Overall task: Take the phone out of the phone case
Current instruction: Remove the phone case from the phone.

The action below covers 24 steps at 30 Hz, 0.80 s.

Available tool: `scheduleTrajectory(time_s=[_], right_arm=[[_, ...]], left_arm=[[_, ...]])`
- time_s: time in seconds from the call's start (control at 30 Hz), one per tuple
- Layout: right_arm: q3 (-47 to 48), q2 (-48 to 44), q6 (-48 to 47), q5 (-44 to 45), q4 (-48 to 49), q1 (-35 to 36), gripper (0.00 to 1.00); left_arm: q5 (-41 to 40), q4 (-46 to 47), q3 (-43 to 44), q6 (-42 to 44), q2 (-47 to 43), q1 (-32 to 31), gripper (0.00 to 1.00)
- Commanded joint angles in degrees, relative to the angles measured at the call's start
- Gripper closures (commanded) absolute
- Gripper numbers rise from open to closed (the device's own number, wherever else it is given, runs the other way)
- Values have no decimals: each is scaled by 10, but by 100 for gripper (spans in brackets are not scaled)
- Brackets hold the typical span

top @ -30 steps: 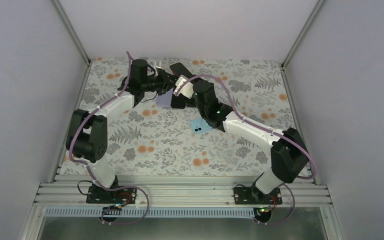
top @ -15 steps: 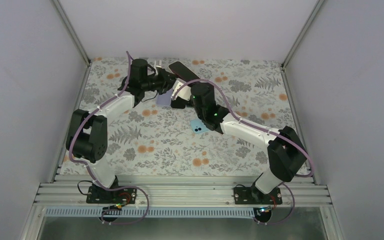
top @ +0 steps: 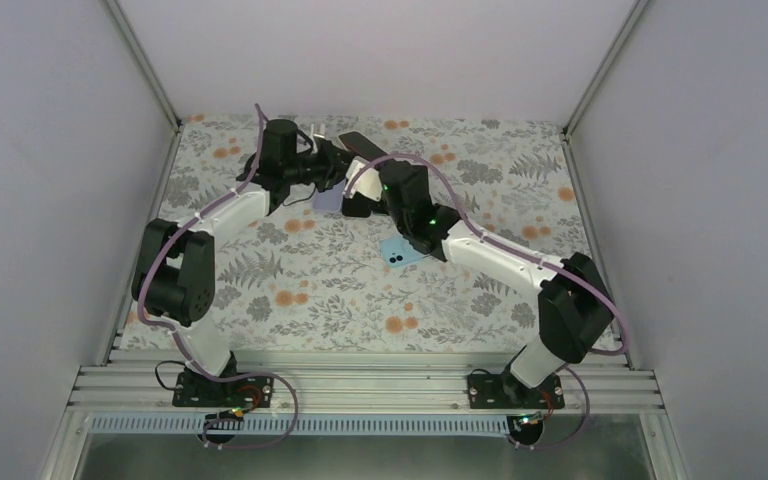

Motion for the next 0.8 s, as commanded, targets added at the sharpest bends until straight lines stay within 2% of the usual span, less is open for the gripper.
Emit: scheduleTrajectory(time_s=[0.0,0.43,0.77], right_arm=[[52,-27,73,37,5,-39,96],[101,-34,139,-20,-54,-80,96],[110,-40,158,-38,-60,-107,96]], left_arm=[[8,-56,-2,58,-8,-2,98],[-56,-112,-4,127,-11,-3,98],[-75,-126,-5,141,-7,-6,98]])
